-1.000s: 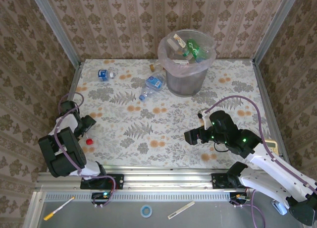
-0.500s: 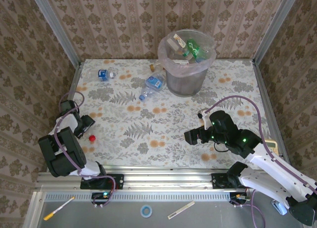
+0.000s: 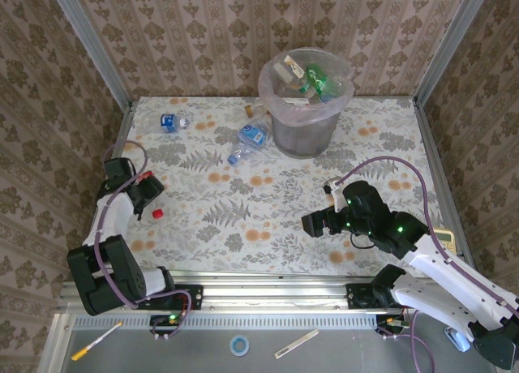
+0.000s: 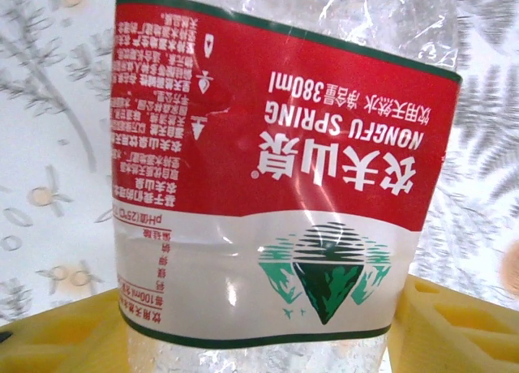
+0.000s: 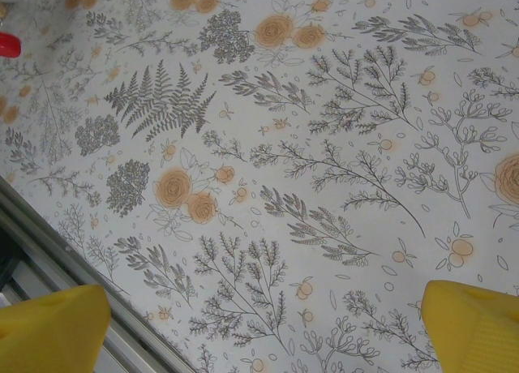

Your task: Throw the plastic bottles in the bin

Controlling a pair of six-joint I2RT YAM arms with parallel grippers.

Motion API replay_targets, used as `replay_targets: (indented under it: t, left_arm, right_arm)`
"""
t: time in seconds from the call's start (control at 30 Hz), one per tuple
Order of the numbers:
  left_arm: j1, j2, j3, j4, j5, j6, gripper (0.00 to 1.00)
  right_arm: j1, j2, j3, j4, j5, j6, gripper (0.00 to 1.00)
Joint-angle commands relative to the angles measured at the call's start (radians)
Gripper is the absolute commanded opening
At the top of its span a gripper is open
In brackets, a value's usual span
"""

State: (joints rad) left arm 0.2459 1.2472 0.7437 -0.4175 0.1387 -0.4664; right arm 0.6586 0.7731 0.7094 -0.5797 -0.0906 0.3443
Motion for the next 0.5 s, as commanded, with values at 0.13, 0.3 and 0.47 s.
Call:
replay_targets:
  t: [0.13, 0.3, 0.47]
  left_arm:
    - [-0.124, -0.062, 0.029, 0.055, 0.045, 0.004, 0.67]
    - [-0.211, -0.097, 0.055, 0.069, 0.047, 0.003, 0.67]
    - [-0.291, -0.118, 0.083, 0.075, 0.046, 0.009, 0.67]
  right_arm:
    - [-0.005, -0.014, -0.002, -0.011, -0.006, -0.004, 1.0]
    - [-0.006, -0.014, -0.002, -0.013, -0.005, -0.002, 1.0]
    - [-0.005, -0.015, 0.007, -0.019, -0.005, -0.001, 1.0]
